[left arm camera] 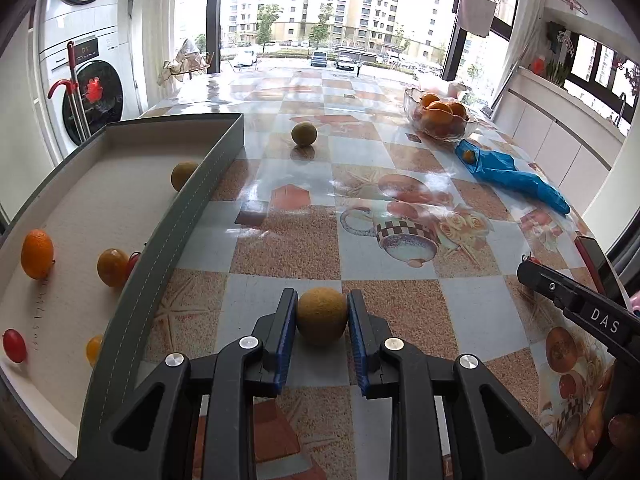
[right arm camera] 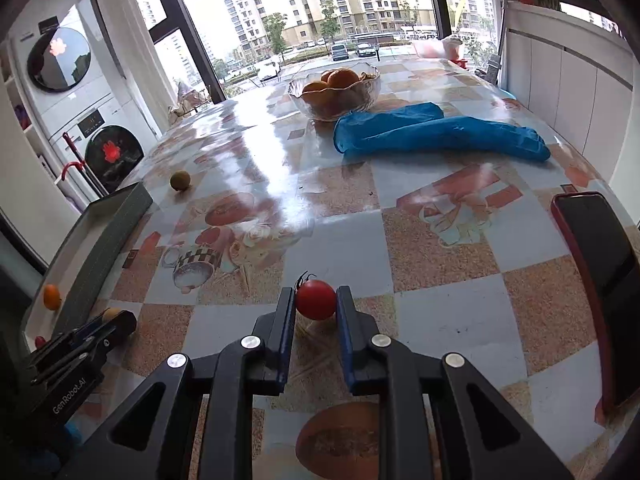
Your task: Organize fruits
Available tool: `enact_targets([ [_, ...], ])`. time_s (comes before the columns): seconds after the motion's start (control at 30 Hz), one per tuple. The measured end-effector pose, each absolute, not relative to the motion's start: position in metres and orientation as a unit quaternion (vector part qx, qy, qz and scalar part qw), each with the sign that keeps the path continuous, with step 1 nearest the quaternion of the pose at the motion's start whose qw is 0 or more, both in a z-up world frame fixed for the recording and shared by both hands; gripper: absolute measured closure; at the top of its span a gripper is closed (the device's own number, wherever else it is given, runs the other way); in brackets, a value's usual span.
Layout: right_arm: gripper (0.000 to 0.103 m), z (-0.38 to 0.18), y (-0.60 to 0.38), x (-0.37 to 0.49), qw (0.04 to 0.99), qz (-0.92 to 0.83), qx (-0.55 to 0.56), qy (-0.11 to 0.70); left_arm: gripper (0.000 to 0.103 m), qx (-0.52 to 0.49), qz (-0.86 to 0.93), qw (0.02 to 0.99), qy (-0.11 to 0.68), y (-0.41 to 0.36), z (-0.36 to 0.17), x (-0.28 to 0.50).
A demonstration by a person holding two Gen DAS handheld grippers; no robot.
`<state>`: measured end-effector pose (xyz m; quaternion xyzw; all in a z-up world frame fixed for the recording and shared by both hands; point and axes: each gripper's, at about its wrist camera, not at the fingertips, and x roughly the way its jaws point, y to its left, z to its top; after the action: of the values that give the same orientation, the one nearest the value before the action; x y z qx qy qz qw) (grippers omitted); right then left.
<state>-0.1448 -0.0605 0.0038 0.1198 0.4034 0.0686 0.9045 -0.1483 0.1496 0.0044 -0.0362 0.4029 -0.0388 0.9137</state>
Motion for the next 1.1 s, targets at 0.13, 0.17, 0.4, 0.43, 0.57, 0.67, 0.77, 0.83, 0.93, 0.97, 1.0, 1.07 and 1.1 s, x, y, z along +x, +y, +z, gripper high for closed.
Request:
enact_targets([
  [0.13, 0.081, 0.0057, -0.0573, -0.1457, 0.905, 0.069, 0.119, 0.403, 0.076, -0.027, -0.035, 0.916, 0.400, 0.1476, 0.0041, -0.1491],
  [0.17, 0.081, 0.0051, -0.0572, -0.1458, 0.905, 0.069, 0.121, 0.402, 0.076, -0.027, -0.035, 0.916, 0.400, 0.1479, 0.0041, -0.1497],
  [0.4, 0.081, 0.0048, -0.0575, -0.1459, 0.905, 0.069, 0.120, 0.402, 0.076, -0.028, -0.036, 0.916, 0.399, 0.1482, 0.0044, -0.1497],
  [0.43, 0.081, 0.0048, -0.0575, -0.1458, 0.905, 0.069, 0.121, 0.402, 0.076, -0.028, -0.036, 0.916, 0.399, 0.1482, 0.0044, -0.1496],
  [0.57, 0.081, 0.0047, -0.0573, -0.1458, 0.905, 0.069, 0.120, 0.402, 0.076, -0.029, -0.037, 0.916, 0.399, 0.1484, 0.0046, -0.1495],
  [0.67, 0.081, 0.0047, -0.0571, -0.1456, 0.905, 0.069, 0.120, 0.402, 0.076, -0.030, -0.037, 0.916, 0.399, 0.1485, 0.0048, -0.1497],
  [0.77, 0.081, 0.0048, -0.0569, -0.1455, 0.905, 0.069, 0.120, 0.402, 0.076, -0.033, -0.040, 0.916, 0.398, 0.1490, 0.0053, -0.1496],
  [0.83, 0.081, 0.0047, -0.0570, -0.1455, 0.905, 0.069, 0.120, 0.402, 0.076, -0.033, -0.040, 0.916, 0.398, 0.1484, 0.0056, -0.1494],
  [0.93, 0.081, 0.0048, -0.0566, -0.1454, 0.905, 0.069, 0.120, 0.402, 0.076, -0.034, -0.040, 0.916, 0.398, 0.1488, 0.0055, -0.1494],
  [0.97, 0.081, 0.0049, -0.0566, -0.1454, 0.905, 0.069, 0.120, 0.402, 0.076, -0.034, -0.040, 0.916, 0.398, 0.1490, 0.0054, -0.1496],
  [1.0, 0.081, 0.0049, -0.0568, -0.1454, 0.905, 0.069, 0.121, 0.402, 0.076, -0.033, -0.040, 0.916, 0.398, 0.1491, 0.0053, -0.1496],
  [1.07, 0.081, 0.0050, -0.0564, -0.1453, 0.905, 0.069, 0.120, 0.402, 0.076, -0.033, -0.040, 0.916, 0.398, 0.1483, 0.0055, -0.1493],
  [1.1, 0.081, 0.0050, -0.0563, -0.1452, 0.905, 0.069, 0.120, 0.402, 0.076, -0.033, -0.039, 0.916, 0.398, 0.1488, 0.0054, -0.1495],
])
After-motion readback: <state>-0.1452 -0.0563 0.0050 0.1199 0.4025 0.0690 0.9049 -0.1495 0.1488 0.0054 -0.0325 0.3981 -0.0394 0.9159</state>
